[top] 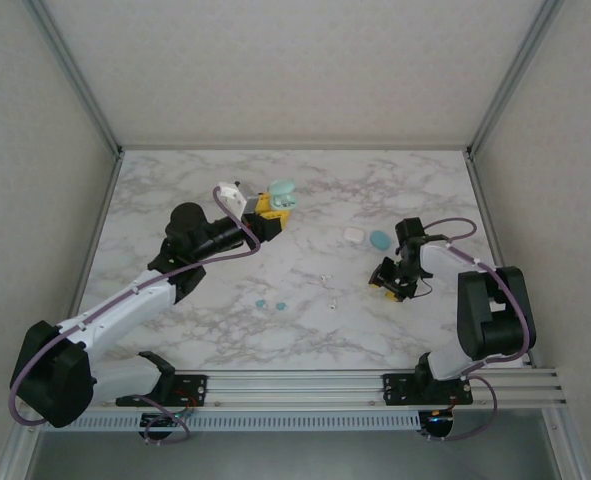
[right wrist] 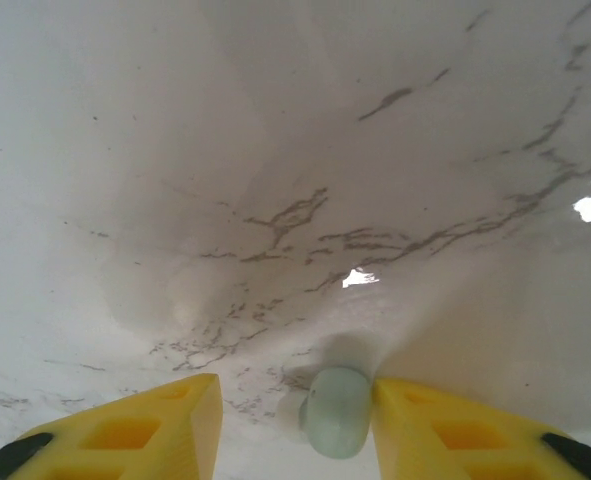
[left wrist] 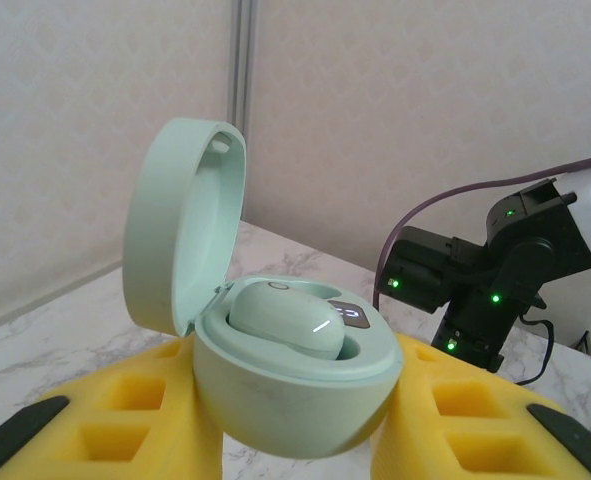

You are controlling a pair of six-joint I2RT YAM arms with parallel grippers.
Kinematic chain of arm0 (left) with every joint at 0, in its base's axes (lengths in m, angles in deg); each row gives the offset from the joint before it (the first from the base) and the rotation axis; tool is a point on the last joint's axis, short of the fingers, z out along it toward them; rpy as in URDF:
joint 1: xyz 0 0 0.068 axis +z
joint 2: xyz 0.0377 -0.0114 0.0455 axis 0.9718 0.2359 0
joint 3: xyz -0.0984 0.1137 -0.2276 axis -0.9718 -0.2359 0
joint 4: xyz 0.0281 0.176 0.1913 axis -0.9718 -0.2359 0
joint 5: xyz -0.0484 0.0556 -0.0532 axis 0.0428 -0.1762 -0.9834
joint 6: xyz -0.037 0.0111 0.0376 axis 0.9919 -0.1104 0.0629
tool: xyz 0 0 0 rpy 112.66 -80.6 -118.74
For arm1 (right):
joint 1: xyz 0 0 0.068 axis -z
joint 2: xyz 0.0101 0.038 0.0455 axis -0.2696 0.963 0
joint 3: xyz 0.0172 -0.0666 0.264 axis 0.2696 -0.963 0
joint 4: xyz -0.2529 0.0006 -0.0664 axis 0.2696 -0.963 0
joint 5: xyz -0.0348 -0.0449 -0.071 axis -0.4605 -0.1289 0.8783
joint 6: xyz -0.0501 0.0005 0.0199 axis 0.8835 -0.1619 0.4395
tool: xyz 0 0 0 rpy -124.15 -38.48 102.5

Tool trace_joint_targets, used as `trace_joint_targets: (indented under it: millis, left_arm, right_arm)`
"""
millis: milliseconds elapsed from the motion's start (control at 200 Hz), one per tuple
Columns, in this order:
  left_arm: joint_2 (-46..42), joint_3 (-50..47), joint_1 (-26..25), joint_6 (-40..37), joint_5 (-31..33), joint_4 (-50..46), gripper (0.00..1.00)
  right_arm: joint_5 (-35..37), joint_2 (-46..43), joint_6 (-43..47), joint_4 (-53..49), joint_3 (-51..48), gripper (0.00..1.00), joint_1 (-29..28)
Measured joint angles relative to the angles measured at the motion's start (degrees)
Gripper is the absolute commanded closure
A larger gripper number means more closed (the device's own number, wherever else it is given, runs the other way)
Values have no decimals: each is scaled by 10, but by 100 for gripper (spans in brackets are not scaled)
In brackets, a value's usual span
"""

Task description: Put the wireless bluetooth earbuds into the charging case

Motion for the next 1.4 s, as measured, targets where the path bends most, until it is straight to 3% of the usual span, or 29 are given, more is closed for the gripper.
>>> trace_joint_targets:
  millis: [776,1402]
  left_arm:
    - [0,0,0,0,0,-1,71]
    - [0,0,0,0,11,-2,71]
  right_arm:
    - [-15,10,19,-3,39,59,-27]
    - [99,95,41,-83,148,67,-88]
